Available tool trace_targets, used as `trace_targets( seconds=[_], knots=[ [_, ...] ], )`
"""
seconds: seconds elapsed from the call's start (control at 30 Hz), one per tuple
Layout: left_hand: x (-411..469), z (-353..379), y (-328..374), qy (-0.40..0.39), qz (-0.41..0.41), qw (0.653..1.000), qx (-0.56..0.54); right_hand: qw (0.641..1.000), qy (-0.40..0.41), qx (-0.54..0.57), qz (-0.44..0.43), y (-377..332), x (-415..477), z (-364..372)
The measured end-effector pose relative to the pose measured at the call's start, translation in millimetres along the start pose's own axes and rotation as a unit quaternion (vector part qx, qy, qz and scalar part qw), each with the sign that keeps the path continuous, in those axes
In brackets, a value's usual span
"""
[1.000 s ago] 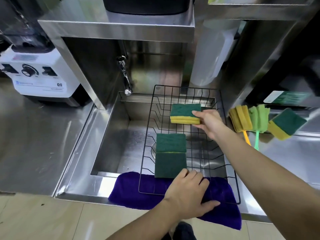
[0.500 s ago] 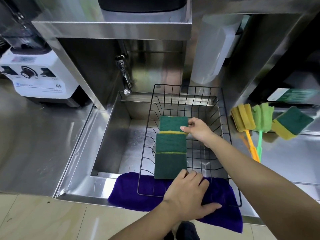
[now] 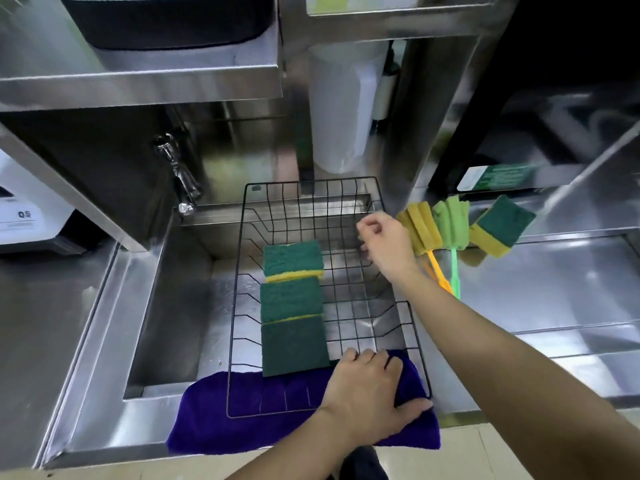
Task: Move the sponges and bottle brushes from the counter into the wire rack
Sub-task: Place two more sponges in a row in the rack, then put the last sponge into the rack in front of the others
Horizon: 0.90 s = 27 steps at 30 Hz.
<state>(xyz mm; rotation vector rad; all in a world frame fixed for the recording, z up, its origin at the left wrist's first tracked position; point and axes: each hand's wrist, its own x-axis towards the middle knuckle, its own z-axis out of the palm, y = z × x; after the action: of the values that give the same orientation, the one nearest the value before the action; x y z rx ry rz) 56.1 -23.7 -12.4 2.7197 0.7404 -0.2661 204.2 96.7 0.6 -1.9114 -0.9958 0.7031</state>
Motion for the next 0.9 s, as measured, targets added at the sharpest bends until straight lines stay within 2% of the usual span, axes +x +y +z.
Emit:
trace_targets(
  seconds=[0.1, 0.23, 0.3, 0.37, 0.47, 0.57, 0.77, 0.9],
  knots=[
    [8, -1, 6, -0.008, -0.003, 1.0, 0.008, 0.988, 0.154, -0.008, 0.014, 8, 8, -44],
    [14, 0, 12, -0.005, -0.008, 1.0, 0.017, 0.945, 0.308, -0.062, 0.093, 44, 19, -99],
    [15, 2, 12, 0.01, -0.006, 1.0, 0.021, 0.922, 0.329, -0.092, 0.181, 64, 24, -121],
    [15, 4, 11, 0.024, -0.004, 1.0, 0.018, 0.904, 0.31, -0.115, 0.271, 80, 24, -136],
    [15, 4, 12, 0.034, -0.009, 0.999, 0.011, 0.881, 0.307, -0.094, 0.347, 100, 21, -152],
    [14, 3, 13, 0.033, -0.009, 0.999, 0.015, 0.888, 0.317, -0.012, 0.332, 112, 17, -160],
    [14, 3, 13, 0.039, -0.013, 0.999, 0.013, 0.906, 0.345, 0.076, 0.233, 88, 12, -159],
    [14, 5, 11, 0.047, -0.015, 0.999, 0.011, 0.936, 0.303, 0.128, 0.127, 52, 15, -147]
  ],
)
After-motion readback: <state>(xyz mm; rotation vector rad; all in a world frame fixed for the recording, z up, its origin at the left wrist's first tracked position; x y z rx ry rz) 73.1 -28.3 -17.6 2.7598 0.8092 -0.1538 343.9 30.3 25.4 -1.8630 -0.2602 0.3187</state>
